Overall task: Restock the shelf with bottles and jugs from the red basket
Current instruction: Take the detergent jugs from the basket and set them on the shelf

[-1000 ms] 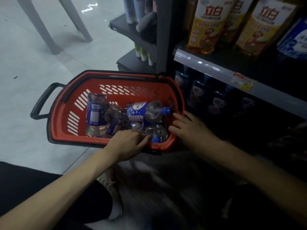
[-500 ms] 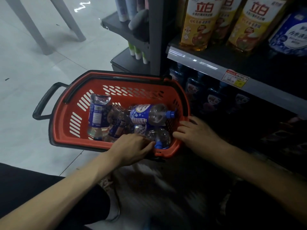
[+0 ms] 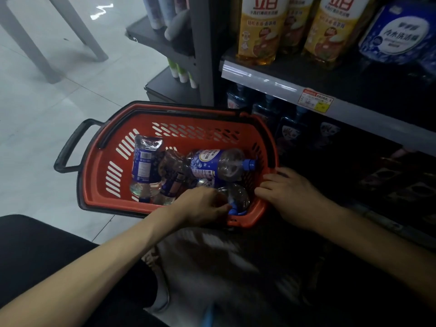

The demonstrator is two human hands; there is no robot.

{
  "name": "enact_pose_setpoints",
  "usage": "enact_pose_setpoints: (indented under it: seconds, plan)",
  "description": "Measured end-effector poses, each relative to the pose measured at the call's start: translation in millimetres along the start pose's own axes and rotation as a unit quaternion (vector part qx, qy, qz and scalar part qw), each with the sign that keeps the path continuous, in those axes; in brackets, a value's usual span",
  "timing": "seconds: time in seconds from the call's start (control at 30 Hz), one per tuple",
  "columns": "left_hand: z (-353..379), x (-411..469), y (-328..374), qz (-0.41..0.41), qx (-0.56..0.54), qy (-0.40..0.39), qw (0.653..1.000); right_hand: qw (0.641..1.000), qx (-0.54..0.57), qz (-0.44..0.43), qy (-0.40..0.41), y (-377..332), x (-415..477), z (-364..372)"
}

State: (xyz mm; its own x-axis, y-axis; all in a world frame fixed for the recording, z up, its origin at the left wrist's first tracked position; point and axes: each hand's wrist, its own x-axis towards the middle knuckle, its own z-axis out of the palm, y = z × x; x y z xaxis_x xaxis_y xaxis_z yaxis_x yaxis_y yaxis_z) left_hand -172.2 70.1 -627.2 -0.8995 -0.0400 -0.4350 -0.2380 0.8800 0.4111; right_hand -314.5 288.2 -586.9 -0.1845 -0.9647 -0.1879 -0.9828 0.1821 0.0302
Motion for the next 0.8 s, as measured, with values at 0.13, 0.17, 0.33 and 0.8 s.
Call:
enact_pose_setpoints:
  seconds: [0.13,0.17,0.33,0.8]
  plan:
    - [-7.7,11.6,0.7,-0.005,0.059,0.08,0.995,1.0,0.008,0.008,-0.029,4.5,-7.6,-0.6]
    - [-9.5,15.8,-1.3,-0.003,0.087,0.109,0.99,1.0,0.012,0.005,-0.028,3.7,-9.8,0.9]
    - [-11.0,45.5,-15.8,-0.043,0.213,0.163,0.962,1.0,-0.007,0.013,0.014,2.2,-16.1,10.8]
    - [-4.0,104.2,-13.6,0.009,0.283,0.135,0.95,0.998,0.014,0.056,0.031,-9.0,-26.0,19.5]
